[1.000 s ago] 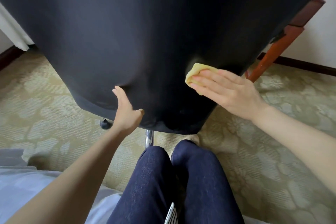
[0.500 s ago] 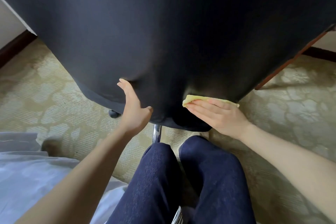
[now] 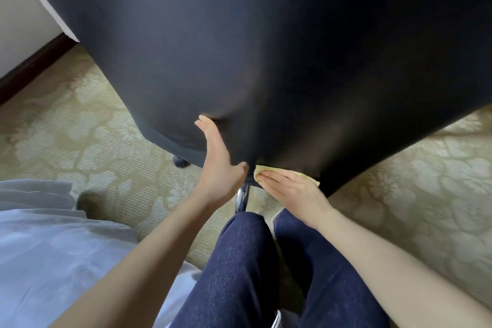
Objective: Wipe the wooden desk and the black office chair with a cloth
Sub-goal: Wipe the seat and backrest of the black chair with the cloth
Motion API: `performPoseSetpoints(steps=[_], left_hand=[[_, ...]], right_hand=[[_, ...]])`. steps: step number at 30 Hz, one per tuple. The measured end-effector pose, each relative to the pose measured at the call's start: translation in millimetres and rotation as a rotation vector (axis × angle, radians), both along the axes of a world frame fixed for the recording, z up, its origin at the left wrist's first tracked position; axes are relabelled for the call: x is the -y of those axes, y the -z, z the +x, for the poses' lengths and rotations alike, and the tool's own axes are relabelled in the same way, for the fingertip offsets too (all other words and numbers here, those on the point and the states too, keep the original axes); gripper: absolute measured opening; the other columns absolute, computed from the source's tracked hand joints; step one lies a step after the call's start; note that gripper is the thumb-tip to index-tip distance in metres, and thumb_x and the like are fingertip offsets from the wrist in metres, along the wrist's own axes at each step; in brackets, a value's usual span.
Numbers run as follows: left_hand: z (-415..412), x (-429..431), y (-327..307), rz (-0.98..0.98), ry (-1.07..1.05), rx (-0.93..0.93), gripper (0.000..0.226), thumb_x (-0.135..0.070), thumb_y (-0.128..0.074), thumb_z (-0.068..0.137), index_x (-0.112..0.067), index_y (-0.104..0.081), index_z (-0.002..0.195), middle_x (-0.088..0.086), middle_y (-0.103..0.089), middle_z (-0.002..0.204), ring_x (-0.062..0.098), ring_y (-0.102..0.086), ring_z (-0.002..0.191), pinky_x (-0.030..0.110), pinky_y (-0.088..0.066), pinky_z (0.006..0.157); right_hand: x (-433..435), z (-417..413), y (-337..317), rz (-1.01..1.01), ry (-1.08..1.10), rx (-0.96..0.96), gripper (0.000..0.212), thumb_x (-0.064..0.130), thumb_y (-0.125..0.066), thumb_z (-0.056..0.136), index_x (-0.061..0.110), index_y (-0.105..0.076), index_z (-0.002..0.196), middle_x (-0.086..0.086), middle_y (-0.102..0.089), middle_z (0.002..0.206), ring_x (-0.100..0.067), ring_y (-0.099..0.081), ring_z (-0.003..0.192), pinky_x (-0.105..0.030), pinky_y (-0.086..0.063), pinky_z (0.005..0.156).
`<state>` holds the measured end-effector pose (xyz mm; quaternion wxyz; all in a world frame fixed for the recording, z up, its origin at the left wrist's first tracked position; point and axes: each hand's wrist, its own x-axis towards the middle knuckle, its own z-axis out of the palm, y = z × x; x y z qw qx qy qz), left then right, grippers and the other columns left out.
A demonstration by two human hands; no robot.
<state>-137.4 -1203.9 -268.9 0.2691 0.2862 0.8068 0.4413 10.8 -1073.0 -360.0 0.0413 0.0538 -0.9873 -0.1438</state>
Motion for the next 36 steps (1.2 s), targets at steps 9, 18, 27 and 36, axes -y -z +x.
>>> performPoseSetpoints(steps=[9, 18, 27, 36], left_hand=[[-29, 47, 1, 0.1, 0.007, -0.112, 0.091, 0.005, -0.054, 0.08, -0.028, -0.009, 0.152, -0.012, -0.015, 0.157, 0.029, -0.028, 0.14, 0.049, -0.031, 0.111], [-114, 86, -11, 0.231, -0.359, 0.036, 0.078, 0.0, -0.053, 0.086, -0.025, -0.019, 0.151, -0.019, -0.026, 0.149, -0.021, -0.031, 0.123, 0.003, -0.031, 0.091], [-121, 144, -2, 0.257, -0.237, 0.427, 0.036, -0.017, -0.048, 0.097, -0.02, -0.054, 0.132, -0.004, -0.058, 0.129, 0.002, -0.053, 0.112, 0.001, -0.038, 0.073], [-124, 216, -8, 0.401, -0.209, 0.48, 0.027, -0.018, -0.051, 0.095, -0.029, -0.066, 0.115, -0.022, -0.061, 0.113, -0.018, -0.055, 0.097, -0.001, -0.04, 0.075]], right_hand=[[76, -47, -16, -0.749, 0.452, -0.131, 0.061, -0.002, -0.044, 0.093, 0.026, -0.032, 0.146, 0.02, -0.011, 0.15, -0.006, -0.011, 0.143, -0.017, -0.003, 0.115], [123, -105, -92, -1.097, 0.56, -0.696, 0.058, -0.016, -0.042, 0.09, 0.02, -0.046, 0.136, 0.005, -0.041, 0.145, -0.007, -0.033, 0.137, -0.018, -0.03, 0.11], [183, -176, -128, -2.394, 1.123, -0.567, 0.029, 0.025, -0.043, 0.101, 0.022, -0.056, 0.127, -0.002, -0.067, 0.112, -0.017, -0.066, 0.095, -0.03, -0.052, 0.073], [236, -212, -114, -2.596, 1.106, -0.031, 0.042, 0.037, -0.038, 0.1, 0.01, -0.064, 0.118, -0.017, -0.066, 0.116, -0.032, -0.061, 0.11, -0.048, -0.039, 0.104]])
